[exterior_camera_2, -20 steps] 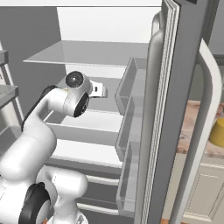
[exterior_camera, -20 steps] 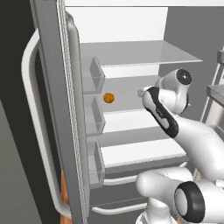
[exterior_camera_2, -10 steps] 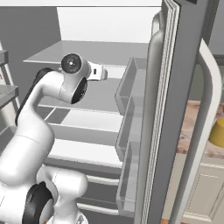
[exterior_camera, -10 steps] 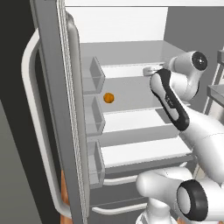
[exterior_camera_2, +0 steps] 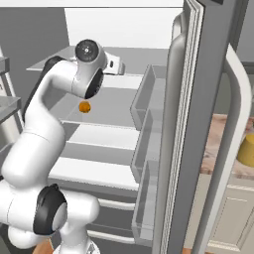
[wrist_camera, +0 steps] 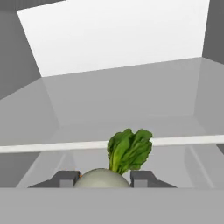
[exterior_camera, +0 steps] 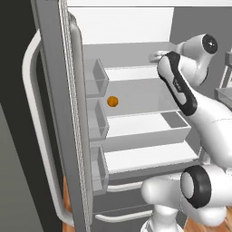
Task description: Move the orange and radish from the second highest shelf to the top shelf to make space. Then, place the pitcher from the counter on the cleared second highest shelf.
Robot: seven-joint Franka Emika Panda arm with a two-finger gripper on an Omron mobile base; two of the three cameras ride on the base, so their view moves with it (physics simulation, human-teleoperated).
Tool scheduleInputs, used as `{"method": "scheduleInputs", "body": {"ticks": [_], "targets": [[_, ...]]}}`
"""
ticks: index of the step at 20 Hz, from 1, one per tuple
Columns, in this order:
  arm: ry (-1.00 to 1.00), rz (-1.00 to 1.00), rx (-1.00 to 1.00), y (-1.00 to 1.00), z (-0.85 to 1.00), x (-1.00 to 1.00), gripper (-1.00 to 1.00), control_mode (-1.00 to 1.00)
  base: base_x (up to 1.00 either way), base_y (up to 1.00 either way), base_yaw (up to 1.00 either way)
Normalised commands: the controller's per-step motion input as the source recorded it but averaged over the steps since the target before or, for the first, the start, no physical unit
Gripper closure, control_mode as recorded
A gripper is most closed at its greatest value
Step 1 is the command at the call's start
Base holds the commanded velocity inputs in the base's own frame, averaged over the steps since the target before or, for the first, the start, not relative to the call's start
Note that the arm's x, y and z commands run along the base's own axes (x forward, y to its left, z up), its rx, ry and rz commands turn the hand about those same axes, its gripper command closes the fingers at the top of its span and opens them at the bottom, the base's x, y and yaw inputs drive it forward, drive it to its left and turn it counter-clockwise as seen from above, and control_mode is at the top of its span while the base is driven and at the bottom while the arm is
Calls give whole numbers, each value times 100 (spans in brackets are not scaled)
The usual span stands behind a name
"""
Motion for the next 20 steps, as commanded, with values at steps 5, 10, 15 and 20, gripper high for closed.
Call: {"method": "scheduleInputs", "body": {"ticks": [5, 10, 15, 20], "targets": [[0, 0, 1, 0, -15, 79, 100, -100, 0, 0, 0], [0, 0, 1, 0, -37, 97, 100, -100, 0, 0, 0], [2, 0, 0, 0, -25, 94, 100, -100, 0, 0, 0], [8, 0, 0, 0, -1, 92, 100, -100, 0, 0, 0]]}}
